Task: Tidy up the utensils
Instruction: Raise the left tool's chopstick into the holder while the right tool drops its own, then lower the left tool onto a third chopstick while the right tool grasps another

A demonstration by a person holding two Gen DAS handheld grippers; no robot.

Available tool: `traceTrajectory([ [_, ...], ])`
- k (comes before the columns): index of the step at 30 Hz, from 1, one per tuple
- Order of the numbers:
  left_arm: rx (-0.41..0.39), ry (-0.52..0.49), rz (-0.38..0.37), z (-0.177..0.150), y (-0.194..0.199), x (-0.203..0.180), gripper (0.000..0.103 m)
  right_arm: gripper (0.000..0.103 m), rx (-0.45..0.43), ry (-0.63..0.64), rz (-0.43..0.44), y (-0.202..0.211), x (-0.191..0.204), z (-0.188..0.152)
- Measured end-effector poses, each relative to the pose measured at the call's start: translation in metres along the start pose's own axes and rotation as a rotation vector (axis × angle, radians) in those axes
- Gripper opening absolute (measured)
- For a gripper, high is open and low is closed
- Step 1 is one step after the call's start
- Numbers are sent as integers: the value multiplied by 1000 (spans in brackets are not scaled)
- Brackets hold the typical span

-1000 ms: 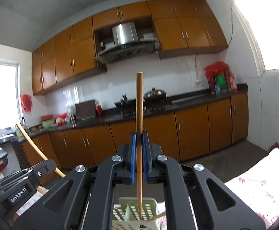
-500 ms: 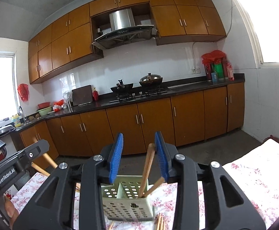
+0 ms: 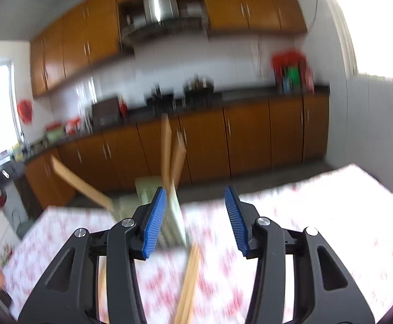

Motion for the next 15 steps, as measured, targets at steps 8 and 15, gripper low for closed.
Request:
traceTrajectory([
  [8,378,-5,44,-121,-32,37,27,19,461,-66,79,-59,-11,-124],
  [15,477,-1,18,-169,-32,37,27,15,514,-31,66,-70,2,-150],
])
Point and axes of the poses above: each gripper's, at about its wrist camera, not at the fingertips, and y roughly against the way its jaws point, x to its left, z to its top, the point moved 3 cm from there along -y, roughly the way its jaws point, and after that the axes turned 7 degrees about z, right-handed, at the moved point
